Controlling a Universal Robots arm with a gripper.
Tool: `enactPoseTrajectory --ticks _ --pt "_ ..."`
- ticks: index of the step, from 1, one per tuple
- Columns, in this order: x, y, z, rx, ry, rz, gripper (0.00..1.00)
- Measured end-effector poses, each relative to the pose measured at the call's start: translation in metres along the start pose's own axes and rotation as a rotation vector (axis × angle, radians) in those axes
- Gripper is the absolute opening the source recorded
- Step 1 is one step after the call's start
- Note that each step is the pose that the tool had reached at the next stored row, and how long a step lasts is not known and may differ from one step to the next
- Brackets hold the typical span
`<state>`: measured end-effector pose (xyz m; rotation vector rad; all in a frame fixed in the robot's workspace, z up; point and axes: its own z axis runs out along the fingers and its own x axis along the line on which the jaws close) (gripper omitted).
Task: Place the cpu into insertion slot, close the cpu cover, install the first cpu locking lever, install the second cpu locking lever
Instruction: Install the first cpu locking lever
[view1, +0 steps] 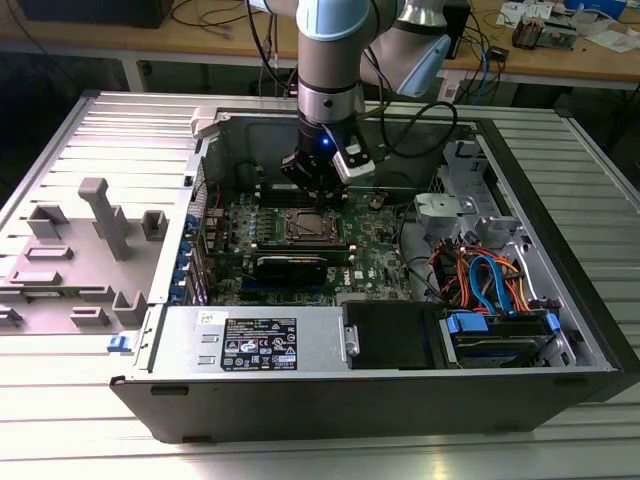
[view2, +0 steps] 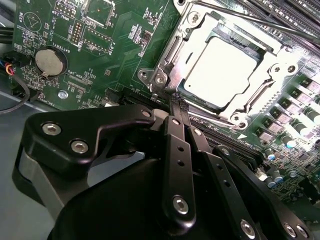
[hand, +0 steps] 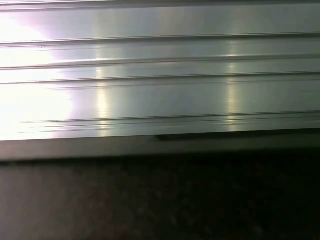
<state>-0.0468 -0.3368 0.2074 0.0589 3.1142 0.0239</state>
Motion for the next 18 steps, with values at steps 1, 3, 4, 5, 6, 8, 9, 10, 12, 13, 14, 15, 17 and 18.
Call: enactPoseTrajectory --ticks 1,3,4,5,6,8,9,10,12,13,14,15,17,18 --pt "0.0 0.0 -0.0008 0.0001 0.0001 -0.001 0.11" --pt "-0.0001 0.0001 -0.0013 -0.0002 0.0 -0.001 0.11" --pt "0.0 0.0 -0.0013 0.0 0.0 -0.001 0.11" --pt "-0.0001 0.0 -0.0004 0.0002 0.0002 -0.002 0.11" --pt "0.0 -0.0001 0.0 0.0004 0.0003 -0.002 0.11" --pt "0.0 0.0 0.0003 0.0002 0.0002 -0.002 0.11" --pt "0.0 0.0 0.0006 0.0001 0.0001 -0.002 0.11" --pt "-0.0001 0.0 0.0008 0.0 0.0001 -0.002 0.11" --pt "-0.0003 0.0 0.0018 0.0001 0.0001 -0.002 0.11" --pt "-0.0003 -0.0001 0.0022 0.0003 0.0003 -0.002 0.11" --pt "-0.0003 -0.0001 0.0023 0.0004 0.0004 -0.002 0.11" --pt "-0.0003 -0.0001 0.0024 0.0004 0.0003 -0.002 0.11" --pt "-0.0004 0.0 0.0025 0.0001 0.0001 -0.002 0.11" --pt "-0.0004 0.0 0.0025 0.0 0.0001 -0.002 0.11"
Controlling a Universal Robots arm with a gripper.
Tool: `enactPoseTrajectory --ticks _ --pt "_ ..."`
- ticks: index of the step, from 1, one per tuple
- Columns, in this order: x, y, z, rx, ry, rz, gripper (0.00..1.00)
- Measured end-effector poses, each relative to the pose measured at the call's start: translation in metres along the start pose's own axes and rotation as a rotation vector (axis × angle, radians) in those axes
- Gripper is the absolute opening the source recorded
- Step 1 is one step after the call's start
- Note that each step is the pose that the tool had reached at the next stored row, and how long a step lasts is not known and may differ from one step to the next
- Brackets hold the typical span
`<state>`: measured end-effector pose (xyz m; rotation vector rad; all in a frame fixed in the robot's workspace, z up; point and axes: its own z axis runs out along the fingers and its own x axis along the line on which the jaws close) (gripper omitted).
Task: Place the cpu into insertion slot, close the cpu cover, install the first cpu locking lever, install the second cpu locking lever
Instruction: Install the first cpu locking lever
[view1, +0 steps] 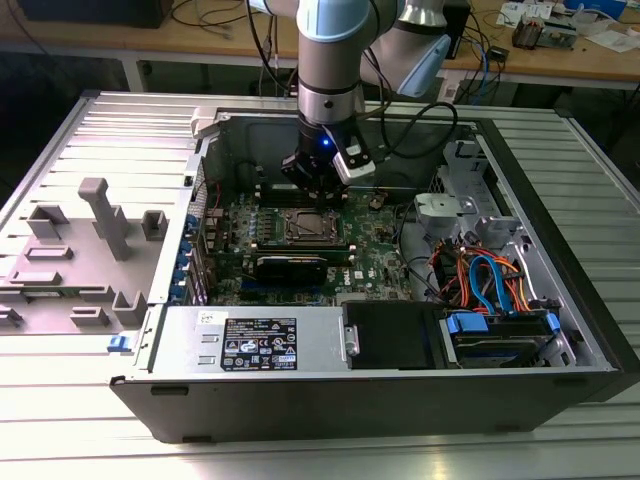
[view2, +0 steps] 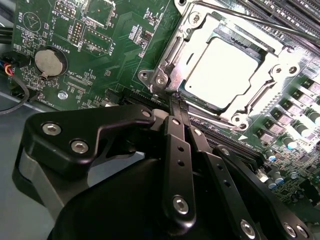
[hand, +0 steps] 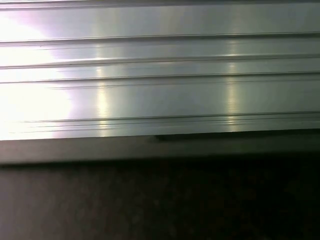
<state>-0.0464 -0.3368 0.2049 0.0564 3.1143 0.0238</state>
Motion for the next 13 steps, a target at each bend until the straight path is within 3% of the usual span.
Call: enactPoseTrajectory --ticks 13 --pt "-0.0003 -0.0001 -0.0017 0.0 0.0001 0.0 0.11"
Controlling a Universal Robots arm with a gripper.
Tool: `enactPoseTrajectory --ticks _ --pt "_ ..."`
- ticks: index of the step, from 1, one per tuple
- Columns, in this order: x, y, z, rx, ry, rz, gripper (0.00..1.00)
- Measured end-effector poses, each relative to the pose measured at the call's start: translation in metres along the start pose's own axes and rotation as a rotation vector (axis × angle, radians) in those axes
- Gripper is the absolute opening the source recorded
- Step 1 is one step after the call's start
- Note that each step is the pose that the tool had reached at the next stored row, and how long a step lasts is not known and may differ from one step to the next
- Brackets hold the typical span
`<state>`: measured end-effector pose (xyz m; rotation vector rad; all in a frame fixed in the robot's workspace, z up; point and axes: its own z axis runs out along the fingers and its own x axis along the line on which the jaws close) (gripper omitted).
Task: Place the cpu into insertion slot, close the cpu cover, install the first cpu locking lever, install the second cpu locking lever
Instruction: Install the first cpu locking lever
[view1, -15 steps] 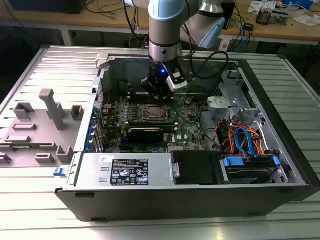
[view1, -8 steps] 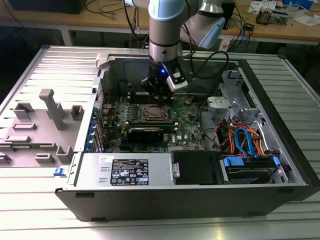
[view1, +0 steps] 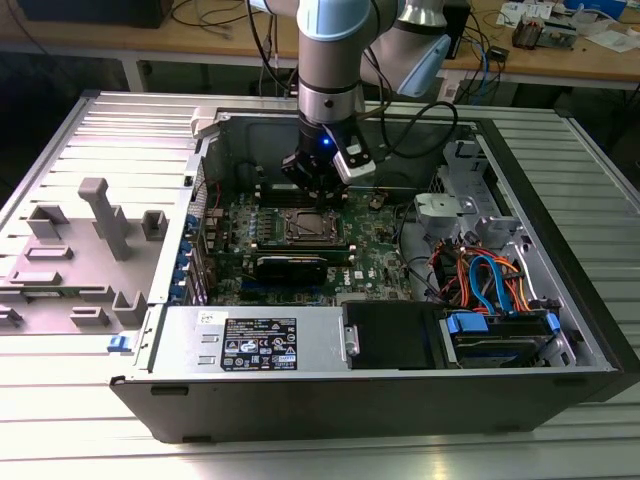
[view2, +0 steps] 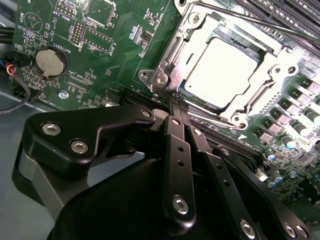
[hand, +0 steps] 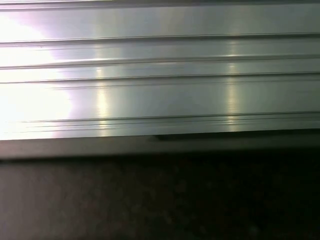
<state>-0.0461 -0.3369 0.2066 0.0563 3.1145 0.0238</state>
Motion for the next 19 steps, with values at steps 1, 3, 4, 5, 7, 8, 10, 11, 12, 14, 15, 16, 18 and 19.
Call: enactPoseTrajectory --ticks 1,3,4,5,7,8,10,11,12,14,15,16,18,19 --pt "-0.0001 -0.0001 0.0001 -0.0001 -0.0001 0.0 0.11" --pt "-0.0002 -0.0006 0.0002 -0.0002 -0.0001 0.0 0.11" --pt "-0.0002 -0.0009 0.0002 -0.0001 0.0 0.0 0.11" --pt "-0.0002 -0.0011 0.0002 -0.0001 0.0 0.0 0.11" --pt "-0.0002 -0.0015 0.0003 0.0 0.0001 0.0 0.11" --pt "-0.0003 -0.0016 0.0004 0.0 0.0001 0.0 0.11" --pt "-0.0003 -0.0017 0.0005 0.0 0.0001 0.0 0.11" --pt "-0.0003 -0.0017 0.0006 0.0 0.0001 0.0 0.11" --pt "-0.0004 -0.0018 0.0006 0.0002 0.0002 0.0 0.11" --pt "-0.0004 -0.0019 0.0008 0.0003 0.0003 0.0 0.11" --pt "-0.0005 -0.0019 0.001 0.0004 0.0003 0.0 0.11" --pt "-0.0006 -0.0019 0.0012 0.0002 0.0003 0.0 0.11" --pt "-0.0007 -0.0019 0.0015 0.0002 0.0001 0.0 0.11" --pt "-0.0007 -0.002 0.0017 0.0004 0.0002 0.0 0.11"
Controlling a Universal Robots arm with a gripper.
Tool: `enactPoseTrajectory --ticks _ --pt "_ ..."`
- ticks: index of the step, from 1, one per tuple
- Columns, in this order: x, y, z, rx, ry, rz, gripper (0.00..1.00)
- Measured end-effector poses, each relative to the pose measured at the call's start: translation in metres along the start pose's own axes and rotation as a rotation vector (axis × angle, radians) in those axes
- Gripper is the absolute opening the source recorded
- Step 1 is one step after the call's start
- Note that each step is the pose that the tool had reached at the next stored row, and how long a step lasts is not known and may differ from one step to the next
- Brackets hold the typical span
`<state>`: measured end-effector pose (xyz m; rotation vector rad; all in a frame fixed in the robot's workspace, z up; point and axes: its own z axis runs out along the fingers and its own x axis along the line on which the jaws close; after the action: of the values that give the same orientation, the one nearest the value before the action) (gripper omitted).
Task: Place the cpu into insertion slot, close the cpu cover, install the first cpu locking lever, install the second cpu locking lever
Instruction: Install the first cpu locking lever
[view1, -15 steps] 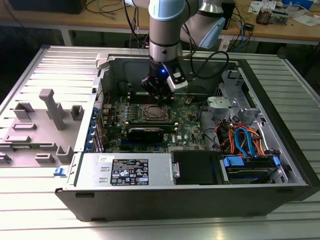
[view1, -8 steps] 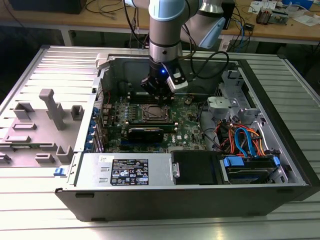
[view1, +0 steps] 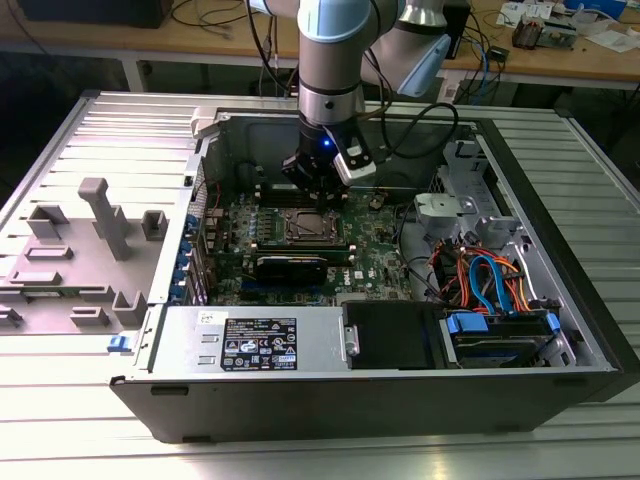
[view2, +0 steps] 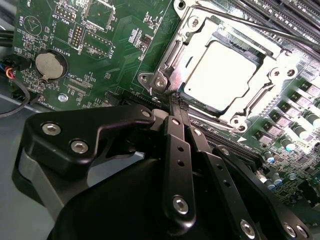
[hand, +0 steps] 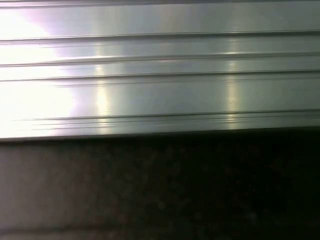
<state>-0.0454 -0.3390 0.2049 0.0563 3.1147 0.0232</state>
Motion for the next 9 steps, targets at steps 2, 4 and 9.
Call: enactPoseTrajectory --ticks 2,4,9 --pt "0.0 -0.0001 0.0004 -0.0001 0.0 0.0 0.11" --pt "-0.0001 -0.0002 0.0007 -0.0004 -0.0002 0.0 0.11" --pt "-0.0002 -0.0004 0.0012 0.0001 0.0001 0.0 0.11"
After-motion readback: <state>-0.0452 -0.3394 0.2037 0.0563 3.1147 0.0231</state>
